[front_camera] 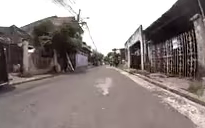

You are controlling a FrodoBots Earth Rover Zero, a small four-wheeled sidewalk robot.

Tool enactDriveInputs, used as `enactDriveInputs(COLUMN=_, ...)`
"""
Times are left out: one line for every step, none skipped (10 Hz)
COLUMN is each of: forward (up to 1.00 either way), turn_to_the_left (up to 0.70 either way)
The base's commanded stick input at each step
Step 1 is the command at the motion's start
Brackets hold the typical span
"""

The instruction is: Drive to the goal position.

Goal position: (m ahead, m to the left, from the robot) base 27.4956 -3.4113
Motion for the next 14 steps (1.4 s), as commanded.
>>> enactDriveInputs(forward=1.0, turn_to_the_left=0.0)
enactDriveInputs(forward=1.0, turn_to_the_left=0.0)
enactDriveInputs(forward=1.0, turn_to_the_left=0.0)
enactDriveInputs(forward=1.0, turn_to_the_left=0.0)
enactDriveInputs(forward=1.0, turn_to_the_left=0.0)
enactDriveInputs(forward=1.0, turn_to_the_left=0.0)
enactDriveInputs(forward=1.0, turn_to_the_left=0.0)
enactDriveInputs(forward=1.0, turn_to_the_left=0.0)
enactDriveInputs(forward=1.0, turn_to_the_left=0.0)
enactDriveInputs(forward=1.0, turn_to_the_left=0.0)
enactDriveInputs(forward=1.0, turn_to_the_left=0.0)
enactDriveInputs(forward=1.0, turn_to_the_left=0.0)
enactDriveInputs(forward=1.0, turn_to_the_left=0.0)
enactDriveInputs(forward=1.0, turn_to_the_left=0.0)
